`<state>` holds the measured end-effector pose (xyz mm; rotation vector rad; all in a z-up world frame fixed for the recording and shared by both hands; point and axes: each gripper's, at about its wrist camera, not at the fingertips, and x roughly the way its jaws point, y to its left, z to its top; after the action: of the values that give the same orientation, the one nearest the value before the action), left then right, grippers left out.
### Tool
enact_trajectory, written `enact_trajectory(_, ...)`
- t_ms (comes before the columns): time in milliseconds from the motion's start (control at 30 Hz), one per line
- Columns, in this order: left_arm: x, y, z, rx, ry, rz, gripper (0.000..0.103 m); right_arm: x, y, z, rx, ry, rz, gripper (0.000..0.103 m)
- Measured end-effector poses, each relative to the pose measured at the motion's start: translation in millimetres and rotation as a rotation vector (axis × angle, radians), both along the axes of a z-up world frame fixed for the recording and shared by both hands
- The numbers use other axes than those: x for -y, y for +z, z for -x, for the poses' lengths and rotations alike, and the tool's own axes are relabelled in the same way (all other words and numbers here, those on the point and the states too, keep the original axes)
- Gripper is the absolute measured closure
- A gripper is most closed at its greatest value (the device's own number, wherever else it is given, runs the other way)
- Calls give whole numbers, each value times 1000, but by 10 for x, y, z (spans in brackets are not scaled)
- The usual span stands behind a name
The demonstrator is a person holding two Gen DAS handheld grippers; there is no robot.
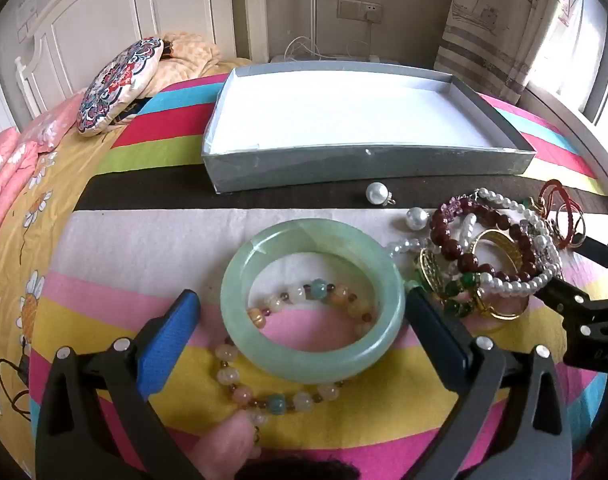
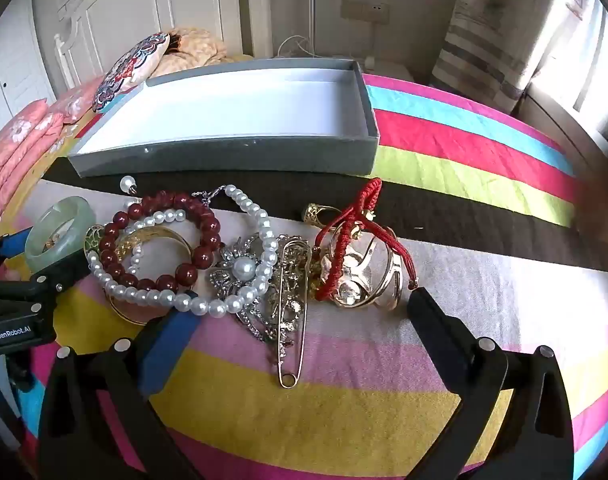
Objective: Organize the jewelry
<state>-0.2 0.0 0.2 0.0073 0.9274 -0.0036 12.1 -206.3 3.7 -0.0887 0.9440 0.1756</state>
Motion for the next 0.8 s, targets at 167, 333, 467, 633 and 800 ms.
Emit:
enact_trajectory(167,-1,0,-3,-3,0,0,2,-2,-3,1,-1,0,0,4)
enact_trajectory(333,0,-1,-1,-3,0,0,2,-6,-3,4,-2,0,-1,4)
enact_trajectory(467,-1,-2,0,-2,0,0,2,-8,2,7,-2,0,-1,4)
enact_trajectory(633,-1,4,18,-14,-5,-2,2,21,10,28,-10,-20,-11,4)
enact_trajectory(800,11,203,472,20,14,75,6,180,222,460,-4,29,-157,4)
